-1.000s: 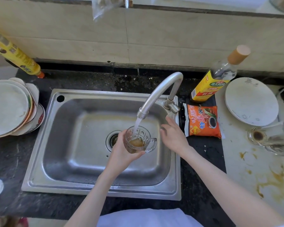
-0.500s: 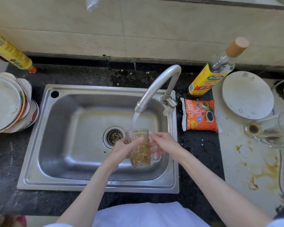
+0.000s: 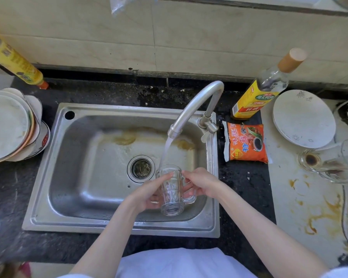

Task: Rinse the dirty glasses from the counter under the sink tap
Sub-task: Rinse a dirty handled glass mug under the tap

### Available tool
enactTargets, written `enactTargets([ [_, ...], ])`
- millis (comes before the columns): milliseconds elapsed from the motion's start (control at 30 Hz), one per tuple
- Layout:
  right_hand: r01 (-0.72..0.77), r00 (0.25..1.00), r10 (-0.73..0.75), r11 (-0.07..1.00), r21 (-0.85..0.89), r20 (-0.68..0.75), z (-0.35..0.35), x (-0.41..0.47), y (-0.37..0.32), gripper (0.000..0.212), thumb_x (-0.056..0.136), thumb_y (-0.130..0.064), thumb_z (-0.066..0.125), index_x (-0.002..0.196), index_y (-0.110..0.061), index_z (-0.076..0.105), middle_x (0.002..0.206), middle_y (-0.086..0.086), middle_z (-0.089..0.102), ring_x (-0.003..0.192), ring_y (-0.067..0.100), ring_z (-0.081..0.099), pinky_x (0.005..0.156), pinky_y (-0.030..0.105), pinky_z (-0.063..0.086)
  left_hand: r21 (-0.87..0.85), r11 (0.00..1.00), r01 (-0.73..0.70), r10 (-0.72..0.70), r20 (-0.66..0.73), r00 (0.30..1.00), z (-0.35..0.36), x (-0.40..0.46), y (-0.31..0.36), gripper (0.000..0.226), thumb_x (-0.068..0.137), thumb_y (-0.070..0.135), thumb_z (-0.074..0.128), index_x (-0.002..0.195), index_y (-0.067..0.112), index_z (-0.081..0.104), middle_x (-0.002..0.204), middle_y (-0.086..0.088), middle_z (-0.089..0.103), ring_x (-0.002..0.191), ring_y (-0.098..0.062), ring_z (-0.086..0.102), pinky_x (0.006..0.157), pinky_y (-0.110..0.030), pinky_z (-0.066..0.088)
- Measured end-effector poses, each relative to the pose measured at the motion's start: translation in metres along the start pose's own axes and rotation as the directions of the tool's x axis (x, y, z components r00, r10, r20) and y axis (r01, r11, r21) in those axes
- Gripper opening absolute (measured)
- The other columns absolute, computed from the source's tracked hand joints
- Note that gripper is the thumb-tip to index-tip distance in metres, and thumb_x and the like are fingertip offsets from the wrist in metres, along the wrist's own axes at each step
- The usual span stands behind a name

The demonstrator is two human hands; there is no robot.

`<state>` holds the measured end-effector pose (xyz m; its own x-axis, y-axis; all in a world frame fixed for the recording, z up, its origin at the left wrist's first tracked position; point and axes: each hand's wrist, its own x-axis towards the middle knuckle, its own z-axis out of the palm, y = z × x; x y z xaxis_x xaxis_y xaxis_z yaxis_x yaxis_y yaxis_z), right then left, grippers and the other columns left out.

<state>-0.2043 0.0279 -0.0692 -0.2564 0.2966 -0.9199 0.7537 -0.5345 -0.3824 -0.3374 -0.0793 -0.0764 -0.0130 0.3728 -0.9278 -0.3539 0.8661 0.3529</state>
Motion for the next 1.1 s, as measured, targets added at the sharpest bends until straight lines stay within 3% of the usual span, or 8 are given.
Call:
enactTargets([
  [67, 0.023, 1.0, -0.023, 1.0, -0.008, 0.0, 0.0, -0.002, -0.003, 0.033, 0.097, -0.035, 0.048, 0.09, -0.004, 0.054, 0.078, 0.008, 0.068, 0.058, 0.021, 0.064, 0.055, 0.025, 0.047, -0.015, 0.999, -0.034, 0.035, 0.018, 0.999, 0.0, -0.001, 0.001, 0.051, 0.07, 0.055, 0.071, 0.105, 0.019, 0.065, 0.091, -0.008, 0.069, 0.086, -0.022, 0.062, 0.085, -0.038, 0.054],
  [133, 0.065, 0.998, -0.066, 0.998, -0.005, -0.01, 0.0, -0.005, -0.006, 0.029, 0.098, -0.034, 0.047, 0.099, -0.006, 0.053, 0.082, 0.005, 0.065, 0.059, 0.018, 0.064, 0.053, 0.024, 0.046, 0.024, 0.995, -0.099, 0.099, -0.008, 0.995, 0.0, -0.002, 0.004, 0.049, 0.074, 0.053, 0.068, 0.107, 0.018, 0.061, 0.086, -0.002, 0.066, 0.081, -0.017, 0.061, 0.076, -0.031, 0.053],
  [200, 0.129, 0.991, -0.129, 0.992, 0.008, -0.032, 0.001, -0.007, -0.009, 0.024, 0.098, -0.033, 0.046, 0.106, -0.011, 0.052, 0.087, 0.003, 0.063, 0.062, 0.016, 0.064, 0.054, 0.024, 0.045, 0.083, 0.981, -0.176, 0.181, -0.055, 0.982, 0.001, -0.002, 0.008, 0.053, 0.075, 0.051, 0.068, 0.113, 0.017, 0.055, 0.093, 0.001, 0.064, 0.085, -0.014, 0.061, 0.074, -0.025, 0.051],
  [333, 0.263, 0.965, -0.261, 0.962, 0.074, -0.033, -0.001, -0.009, -0.012, 0.019, 0.098, -0.028, 0.047, 0.109, -0.015, 0.055, 0.102, 0.0, 0.064, 0.083, 0.017, 0.065, 0.068, 0.027, 0.048, 0.132, 0.931, -0.339, 0.355, -0.127, 0.926, -0.005, -0.003, 0.009, 0.069, 0.065, 0.047, 0.079, 0.121, 0.02, 0.049, 0.114, 0.002, 0.062, 0.105, -0.013, 0.059, 0.093, -0.034, 0.048],
  [533, 0.382, 0.924, -0.379, 0.92, 0.086, -0.041, 0.0, -0.015, -0.018, 0.012, 0.098, -0.026, 0.048, 0.093, -0.021, 0.058, 0.111, -0.001, 0.063, 0.105, 0.016, 0.06, 0.094, 0.034, 0.046, 0.1, 0.849, -0.519, 0.528, -0.152, 0.836, -0.008, -0.013, 0.012, 0.069, 0.071, 0.016, 0.079, 0.127, 0.026, 0.04, 0.122, 0.003, 0.057, 0.112, -0.01, 0.055, 0.098, -0.03, 0.042],
  [733, 0.419, 0.908, -0.416, 0.904, 0.089, -0.05, 0.003, -0.019, -0.018, 0.014, 0.098, -0.026, 0.047, 0.102, -0.017, 0.058, 0.111, -0.004, 0.063, 0.104, 0.011, 0.059, 0.085, 0.028, 0.043, 0.106, 0.816, -0.569, 0.578, -0.141, 0.804, -0.01, -0.018, 0.013, 0.073, 0.07, 0.012, 0.079, 0.129, 0.029, 0.038, 0.126, 0.002, 0.055, 0.115, -0.01, 0.053, 0.102, -0.035, 0.042],
  [933, 0.432, 0.902, -0.428, 0.898, 0.088, -0.053, 0.005, -0.017, -0.014, 0.012, 0.097, -0.026, 0.048, 0.099, -0.02, 0.059, 0.115, -0.003, 0.063, 0.109, 0.013, 0.058, 0.095, 0.036, 0.043, 0.14, 0.786, -0.602, 0.618, -0.135, 0.775, -0.013, -0.019, 0.013, 0.078, 0.068, 0.009, 0.08, 0.128, 0.029, 0.036, 0.128, 0.005, 0.051, 0.117, -0.009, 0.051, 0.098, -0.025, 0.041],
  [1100, 0.481, 0.877, -0.477, 0.872, 0.09, -0.063, 0.004, -0.017, -0.014, 0.011, 0.096, -0.023, 0.05, 0.091, -0.022, 0.059, 0.114, 0.004, 0.063, 0.113, 0.019, 0.057, 0.099, 0.039, 0.041, 0.152, 0.758, -0.634, 0.652, -0.128, 0.748, -0.014, -0.021, 0.013, 0.085, 0.068, 0.007, 0.08, 0.136, 0.024, 0.032, 0.135, 0.003, 0.047, 0.123, -0.008, 0.046, 0.104, -0.027, 0.037],
])
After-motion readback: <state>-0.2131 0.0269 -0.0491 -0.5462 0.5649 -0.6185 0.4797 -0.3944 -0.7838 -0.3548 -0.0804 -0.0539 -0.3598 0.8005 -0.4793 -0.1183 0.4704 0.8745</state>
